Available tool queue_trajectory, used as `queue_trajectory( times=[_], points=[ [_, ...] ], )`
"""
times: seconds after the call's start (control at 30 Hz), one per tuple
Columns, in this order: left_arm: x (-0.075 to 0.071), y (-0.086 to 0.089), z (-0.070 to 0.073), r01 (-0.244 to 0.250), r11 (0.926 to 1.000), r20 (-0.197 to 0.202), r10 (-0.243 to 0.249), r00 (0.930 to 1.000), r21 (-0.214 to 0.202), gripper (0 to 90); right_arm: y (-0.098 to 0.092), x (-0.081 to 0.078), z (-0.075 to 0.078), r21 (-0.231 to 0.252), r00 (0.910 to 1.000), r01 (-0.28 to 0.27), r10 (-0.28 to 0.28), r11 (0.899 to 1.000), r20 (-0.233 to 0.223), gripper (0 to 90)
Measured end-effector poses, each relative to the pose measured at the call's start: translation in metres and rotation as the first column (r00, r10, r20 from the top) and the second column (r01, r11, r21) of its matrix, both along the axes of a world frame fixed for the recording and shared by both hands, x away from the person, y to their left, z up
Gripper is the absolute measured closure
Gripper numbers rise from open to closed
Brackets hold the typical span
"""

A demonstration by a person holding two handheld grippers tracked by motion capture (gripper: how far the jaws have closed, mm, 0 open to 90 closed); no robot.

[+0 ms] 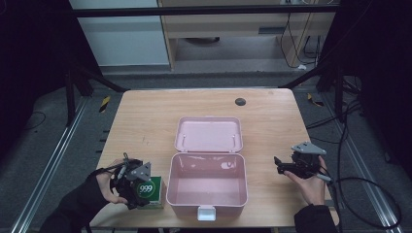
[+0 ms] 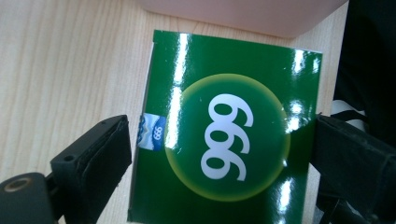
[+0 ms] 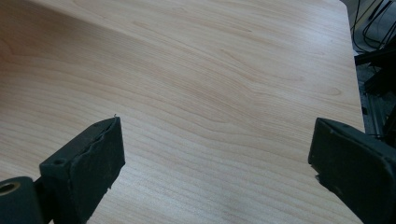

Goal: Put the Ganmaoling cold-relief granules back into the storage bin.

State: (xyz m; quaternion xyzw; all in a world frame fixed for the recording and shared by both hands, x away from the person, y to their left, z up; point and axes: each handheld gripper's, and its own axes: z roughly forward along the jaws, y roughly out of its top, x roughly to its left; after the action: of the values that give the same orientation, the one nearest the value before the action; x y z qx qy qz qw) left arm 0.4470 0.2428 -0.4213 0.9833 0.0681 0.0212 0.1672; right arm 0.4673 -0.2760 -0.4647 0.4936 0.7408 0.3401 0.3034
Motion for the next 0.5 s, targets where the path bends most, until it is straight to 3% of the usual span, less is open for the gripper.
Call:
queue_trajectory(
  times=[0.5],
  points=[
    [0.005,-0.005,-0.020,0.016,0.9991,-0.044,-0.015,0.9989,0.040,8.8,0.000,0.001,-0.002,-0.005,0.9999,-0.002,0.002,1.000,-0.011,4.1]
  ],
)
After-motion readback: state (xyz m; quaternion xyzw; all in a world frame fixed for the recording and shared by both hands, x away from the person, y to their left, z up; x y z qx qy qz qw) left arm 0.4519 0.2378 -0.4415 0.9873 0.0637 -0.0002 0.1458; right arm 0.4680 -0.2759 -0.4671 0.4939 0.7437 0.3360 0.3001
